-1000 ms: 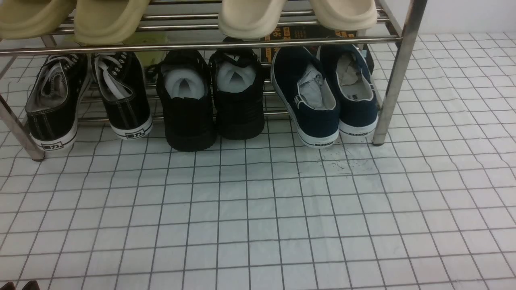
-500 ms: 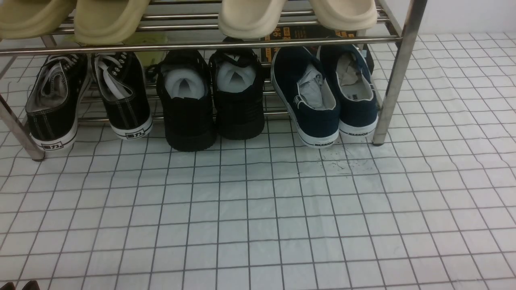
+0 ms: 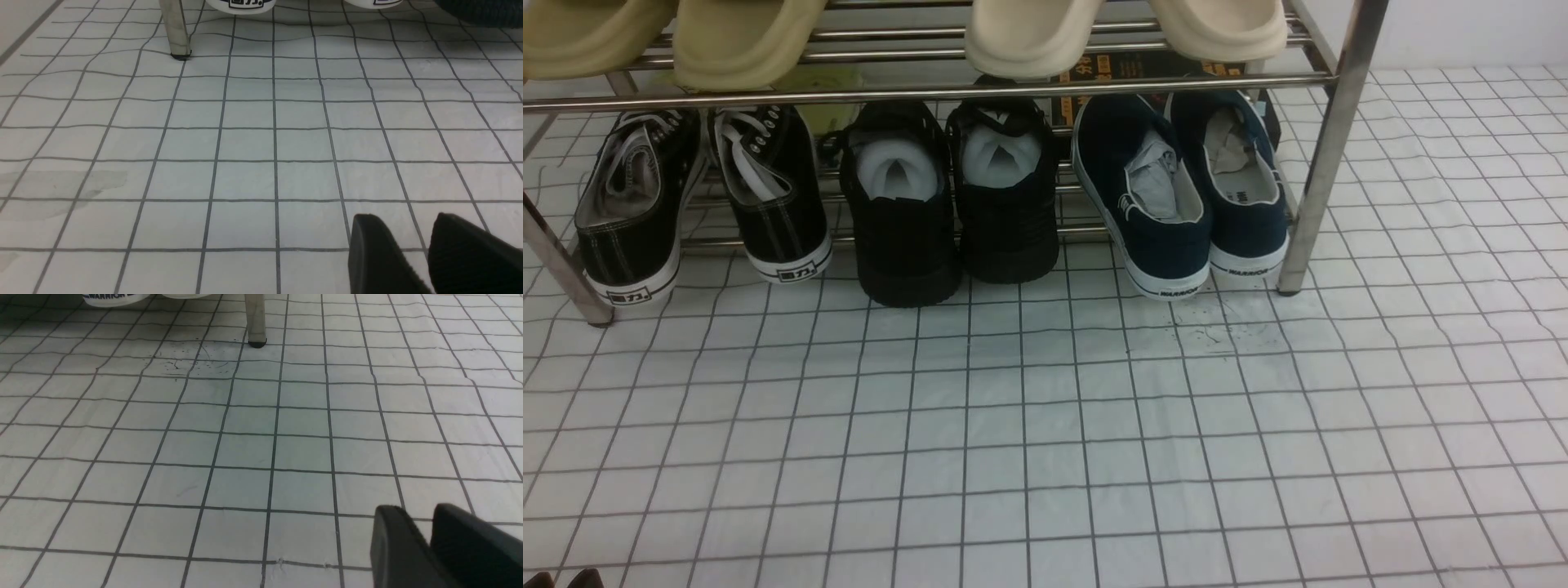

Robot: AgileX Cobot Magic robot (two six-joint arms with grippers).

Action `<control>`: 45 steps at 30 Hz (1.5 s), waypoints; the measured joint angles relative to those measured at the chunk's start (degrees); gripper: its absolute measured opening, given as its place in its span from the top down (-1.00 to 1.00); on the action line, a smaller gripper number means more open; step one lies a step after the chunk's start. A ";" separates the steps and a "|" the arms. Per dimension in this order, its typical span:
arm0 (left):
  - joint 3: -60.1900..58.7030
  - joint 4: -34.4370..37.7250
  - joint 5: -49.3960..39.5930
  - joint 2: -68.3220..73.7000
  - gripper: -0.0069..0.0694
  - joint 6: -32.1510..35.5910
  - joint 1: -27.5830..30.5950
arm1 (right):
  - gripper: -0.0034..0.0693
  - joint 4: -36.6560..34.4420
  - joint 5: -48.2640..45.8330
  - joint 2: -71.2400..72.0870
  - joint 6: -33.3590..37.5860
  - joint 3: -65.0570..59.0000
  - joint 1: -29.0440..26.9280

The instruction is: Take the shoes off the shelf with your hand from the white checkered tablecloth.

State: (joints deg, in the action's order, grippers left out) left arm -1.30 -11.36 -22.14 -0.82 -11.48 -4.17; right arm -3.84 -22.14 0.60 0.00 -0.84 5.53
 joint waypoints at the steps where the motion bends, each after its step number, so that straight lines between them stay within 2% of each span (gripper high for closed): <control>1: 0.00 0.00 0.00 0.00 0.18 0.00 0.00 | 0.36 -0.94 0.11 0.00 -0.67 0.00 0.00; 7: 0.00 0.00 0.00 0.00 0.18 0.00 0.00 | 0.26 -18.81 0.65 0.00 -11.52 -0.25 0.00; 15: 0.00 0.00 0.00 0.00 0.18 0.00 0.00 | 0.27 -29.15 5.99 0.00 -12.83 -0.56 0.00; 18: 0.00 0.00 0.00 0.00 0.18 0.00 0.00 | 0.48 -33.05 8.54 0.00 -11.68 0.64 0.00; 21: 0.00 0.00 0.00 0.00 0.18 0.00 0.00 | 0.88 -32.75 10.77 -0.76 -3.16 9.06 0.00; 23: 0.00 0.00 0.00 0.00 0.18 0.00 0.00 | 0.93 -31.21 10.31 -4.76 2.57 16.28 0.00; 26: 0.00 0.00 0.00 0.00 0.18 0.00 0.00 | 0.91 -27.24 1.45 -15.15 8.46 27.65 0.00; 30: 0.00 0.00 0.00 0.00 0.18 0.00 0.00 | 0.91 -21.13 -22.22 -33.84 9.24 39.27 0.00; 32: 0.00 0.00 0.00 0.00 0.18 0.00 0.00 | 0.90 -19.64 -30.49 -43.67 9.31 42.70 0.00; 34: 0.00 0.00 0.00 0.00 0.18 0.00 0.00 | 0.89 -19.80 -33.93 -48.14 10.20 44.85 0.00; 36: 0.00 0.00 0.00 0.00 0.18 0.00 0.00 | 0.83 -23.92 -37.36 -58.05 15.52 49.69 0.00; 37: 0.00 0.00 0.00 0.00 0.18 0.00 0.00 | 0.83 -24.39 -37.44 -58.62 16.01 50.07 0.00; 39: 0.00 0.00 0.00 0.00 0.18 0.00 0.00 | 0.70 -29.75 -38.01 -65.40 21.24 55.61 0.22; 42: 0.00 0.00 0.00 0.00 0.18 0.00 0.00 | 0.60 -31.07 -37.95 -70.59 23.00 59.98 1.84; 45: 0.00 0.00 0.00 0.00 0.18 0.00 0.00 | 0.47 -27.46 -36.68 -78.92 21.60 68.49 9.34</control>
State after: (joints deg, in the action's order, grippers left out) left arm -1.30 -11.36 -22.14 -0.82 -11.48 -4.17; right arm -31.30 -58.83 -78.32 21.60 67.65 14.87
